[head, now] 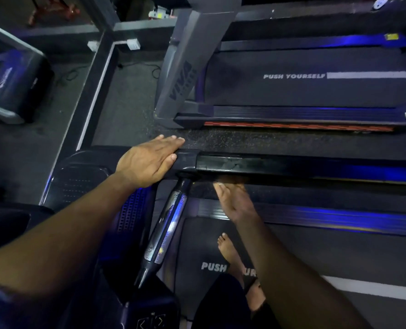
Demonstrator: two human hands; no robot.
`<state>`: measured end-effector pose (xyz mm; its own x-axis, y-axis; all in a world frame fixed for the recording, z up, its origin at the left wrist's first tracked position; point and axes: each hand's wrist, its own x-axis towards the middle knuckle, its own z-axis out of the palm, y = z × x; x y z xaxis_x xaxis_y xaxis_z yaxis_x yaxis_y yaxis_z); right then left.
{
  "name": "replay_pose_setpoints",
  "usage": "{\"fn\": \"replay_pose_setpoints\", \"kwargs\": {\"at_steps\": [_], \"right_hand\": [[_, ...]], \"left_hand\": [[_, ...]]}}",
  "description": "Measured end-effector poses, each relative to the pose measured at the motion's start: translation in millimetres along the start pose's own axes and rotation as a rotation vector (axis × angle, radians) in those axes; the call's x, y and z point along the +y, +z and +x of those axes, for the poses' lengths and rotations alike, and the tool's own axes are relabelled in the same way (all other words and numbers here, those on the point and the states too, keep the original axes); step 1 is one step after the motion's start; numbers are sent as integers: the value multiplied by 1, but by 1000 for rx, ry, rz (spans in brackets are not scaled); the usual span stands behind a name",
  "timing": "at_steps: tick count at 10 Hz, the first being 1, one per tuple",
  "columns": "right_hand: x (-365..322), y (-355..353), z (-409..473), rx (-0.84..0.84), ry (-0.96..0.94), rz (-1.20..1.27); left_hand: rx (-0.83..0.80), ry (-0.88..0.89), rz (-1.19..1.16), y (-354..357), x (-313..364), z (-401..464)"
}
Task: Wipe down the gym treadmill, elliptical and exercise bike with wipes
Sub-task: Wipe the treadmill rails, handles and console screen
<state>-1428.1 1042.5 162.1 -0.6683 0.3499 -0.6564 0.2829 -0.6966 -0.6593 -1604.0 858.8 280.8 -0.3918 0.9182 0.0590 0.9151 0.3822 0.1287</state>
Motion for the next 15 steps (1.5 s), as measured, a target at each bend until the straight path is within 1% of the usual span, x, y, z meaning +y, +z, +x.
{"fn": "replay_pose_setpoints", "kwargs": {"at_steps": [1, 2, 3, 4, 5, 6, 7, 8, 9, 10, 11, 12, 13, 15], "right_hand": [[-1, -11, -6, -127, 98, 303], [-7, -30, -5, -124, 115, 480], [-30, -51, -24, -70, 115, 524], [-39, -74, -26, -14, 107, 541], [-51, -102, -26, -42, 81, 583], [-65, -150, -21, 26, 97, 642], [-88, -201, -25, 63, 68, 676], [-105, -233, -30, 123, 43, 710], [-132, -283, -43, 185, 16, 716], [-151, -305, -56, 214, -18, 703], [-174, -330, -67, 222, -86, 673], [-211, -366, -72, 130, -210, 482], [-246, -381, -73, 89, -285, 107], [-294, -367, -80, -45, -306, -446]], "left_hand": [[3, -1, 8, -3, 2, 1], [0, -6, -16, -4, 6, 3], [-47, -55, -36, -5, 8, 4], [-70, -130, -52, -5, 12, 5], [-71, -245, -94, -4, 29, 11], [-11, -336, -151, 3, 89, 24], [55, -397, -189, 19, 169, 44], [86, -449, -168, 34, 213, 58], [108, -545, -116, 54, 265, 79], [136, -618, -105, 61, 282, 87], [142, -661, -95, 64, 286, 92], [142, -655, -73, 64, 285, 90], [158, -662, -75, 65, 286, 92], [184, -672, -79, 67, 285, 94]]}}
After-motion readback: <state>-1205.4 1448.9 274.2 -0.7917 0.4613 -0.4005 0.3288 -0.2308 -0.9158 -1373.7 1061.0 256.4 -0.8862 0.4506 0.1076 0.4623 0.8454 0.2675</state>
